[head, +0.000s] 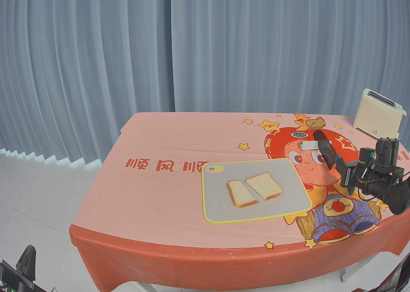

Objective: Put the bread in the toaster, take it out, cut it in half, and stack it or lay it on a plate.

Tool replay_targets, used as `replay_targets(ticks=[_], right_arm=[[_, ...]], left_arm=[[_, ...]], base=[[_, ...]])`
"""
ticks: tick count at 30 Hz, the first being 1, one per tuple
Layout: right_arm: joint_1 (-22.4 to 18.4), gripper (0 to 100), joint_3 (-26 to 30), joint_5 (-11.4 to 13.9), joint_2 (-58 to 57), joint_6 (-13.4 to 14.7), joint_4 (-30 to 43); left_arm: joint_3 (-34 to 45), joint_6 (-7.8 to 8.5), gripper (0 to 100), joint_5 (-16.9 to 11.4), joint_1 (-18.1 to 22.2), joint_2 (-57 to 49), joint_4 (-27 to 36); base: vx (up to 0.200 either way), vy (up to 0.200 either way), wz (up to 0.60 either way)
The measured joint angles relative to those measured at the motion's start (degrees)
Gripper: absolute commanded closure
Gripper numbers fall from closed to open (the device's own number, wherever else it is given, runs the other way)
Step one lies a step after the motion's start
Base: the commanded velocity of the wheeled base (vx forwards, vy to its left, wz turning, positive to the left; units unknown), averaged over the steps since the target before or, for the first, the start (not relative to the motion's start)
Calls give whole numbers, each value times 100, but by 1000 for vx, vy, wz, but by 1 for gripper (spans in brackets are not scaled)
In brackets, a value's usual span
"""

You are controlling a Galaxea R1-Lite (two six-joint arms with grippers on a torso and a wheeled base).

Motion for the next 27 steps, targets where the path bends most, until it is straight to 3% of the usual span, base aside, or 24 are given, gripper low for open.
replay_targets(ticks=[27], right_arm=[[2, 0, -56, -18, -226, 33, -11]], left_arm=[[0, -2, 100, 0, 0, 0, 0]], base=[[0, 0, 0]])
